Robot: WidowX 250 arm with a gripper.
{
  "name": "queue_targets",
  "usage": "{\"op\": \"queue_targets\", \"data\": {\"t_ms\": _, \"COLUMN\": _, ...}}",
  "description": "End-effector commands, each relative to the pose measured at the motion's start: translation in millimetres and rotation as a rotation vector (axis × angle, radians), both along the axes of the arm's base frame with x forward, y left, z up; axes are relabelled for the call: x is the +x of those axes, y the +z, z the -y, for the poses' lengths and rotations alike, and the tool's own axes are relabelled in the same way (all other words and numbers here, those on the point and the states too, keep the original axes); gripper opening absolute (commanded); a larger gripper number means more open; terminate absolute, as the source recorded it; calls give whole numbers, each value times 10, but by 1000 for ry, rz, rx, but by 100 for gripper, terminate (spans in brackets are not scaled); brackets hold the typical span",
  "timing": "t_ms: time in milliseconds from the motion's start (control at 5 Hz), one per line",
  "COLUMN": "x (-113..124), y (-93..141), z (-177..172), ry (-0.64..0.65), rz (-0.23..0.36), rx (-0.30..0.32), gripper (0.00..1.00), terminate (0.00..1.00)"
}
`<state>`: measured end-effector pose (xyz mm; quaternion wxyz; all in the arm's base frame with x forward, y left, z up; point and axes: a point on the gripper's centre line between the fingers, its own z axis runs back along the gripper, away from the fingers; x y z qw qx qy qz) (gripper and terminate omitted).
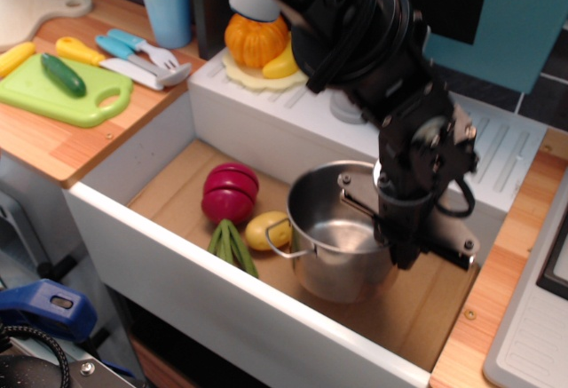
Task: Put pot or pan in sink
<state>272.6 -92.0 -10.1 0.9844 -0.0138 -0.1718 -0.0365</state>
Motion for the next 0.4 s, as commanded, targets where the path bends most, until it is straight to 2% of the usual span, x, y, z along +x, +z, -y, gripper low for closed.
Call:
{"op": "queue_targets", "data": {"t_ms": 0, "x": 123, "y": -162, "z": -34, "ry": -46, "rz": 79, "rx": -70, "gripper": 100, "terminate": 0}}
{"op": "queue_targets", "data": {"t_ms": 200, "x": 123, "y": -162, "z": -34, "ry": -46, "rz": 79, "rx": -70, "gripper": 100, "terminate": 100}}
